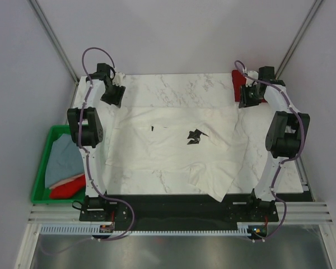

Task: Fold and stack the t-shirts
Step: Fold the tshirt

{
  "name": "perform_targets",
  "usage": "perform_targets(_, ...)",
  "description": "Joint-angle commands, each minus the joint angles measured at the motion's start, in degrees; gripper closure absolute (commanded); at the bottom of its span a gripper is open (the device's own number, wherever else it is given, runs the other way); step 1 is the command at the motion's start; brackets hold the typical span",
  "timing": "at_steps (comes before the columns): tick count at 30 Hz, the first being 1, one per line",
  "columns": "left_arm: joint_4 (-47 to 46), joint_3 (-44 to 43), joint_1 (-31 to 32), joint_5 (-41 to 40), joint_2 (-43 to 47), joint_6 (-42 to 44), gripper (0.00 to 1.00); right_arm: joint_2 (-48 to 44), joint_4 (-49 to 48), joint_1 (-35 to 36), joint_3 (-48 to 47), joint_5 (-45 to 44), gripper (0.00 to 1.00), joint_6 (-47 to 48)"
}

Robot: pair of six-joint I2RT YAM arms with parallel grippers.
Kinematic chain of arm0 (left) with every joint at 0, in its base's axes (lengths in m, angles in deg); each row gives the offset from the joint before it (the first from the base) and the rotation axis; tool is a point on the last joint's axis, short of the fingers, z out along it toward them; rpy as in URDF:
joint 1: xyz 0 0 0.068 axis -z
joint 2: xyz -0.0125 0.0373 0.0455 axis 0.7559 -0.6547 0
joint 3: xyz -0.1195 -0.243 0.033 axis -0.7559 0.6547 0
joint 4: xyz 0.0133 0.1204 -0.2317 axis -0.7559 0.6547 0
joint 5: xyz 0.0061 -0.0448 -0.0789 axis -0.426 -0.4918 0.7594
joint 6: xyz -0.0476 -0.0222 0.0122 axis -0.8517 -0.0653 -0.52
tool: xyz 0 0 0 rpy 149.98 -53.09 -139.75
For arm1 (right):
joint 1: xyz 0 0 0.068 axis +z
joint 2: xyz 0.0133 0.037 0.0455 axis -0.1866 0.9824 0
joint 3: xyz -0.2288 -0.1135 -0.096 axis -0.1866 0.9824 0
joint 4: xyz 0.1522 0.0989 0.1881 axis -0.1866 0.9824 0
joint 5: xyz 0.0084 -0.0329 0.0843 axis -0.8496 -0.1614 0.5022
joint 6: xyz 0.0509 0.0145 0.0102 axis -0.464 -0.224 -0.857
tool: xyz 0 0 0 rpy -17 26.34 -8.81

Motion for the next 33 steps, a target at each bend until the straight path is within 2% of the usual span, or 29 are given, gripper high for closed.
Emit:
perform_targets(1,1.49,-4.52,-0.94,2.33,-0.37,-2.79,0.38,2.37,-0.41,-0.05,-5.67,0.98,0.62,1.29)
perform_targets(17,1.49,-5.84,-1.47,1.89,-3.53,-2.18,0.37,16.53,-1.64,0.04,-18.85,2.56,0.57,0.77)
perform_targets(28,1.40,-6.72,-1.38,1.98,-4.50,-2.01,0.37,18.64,-1.64,-0.05,-18.59,2.56,0.57,0.94)
perform_targets(33,1.49,-7.16,-1.38,2.94,-4.59,-2.18,0.37,19.61,-1.64,-0.05,-18.33,3.18,0.70,0.77)
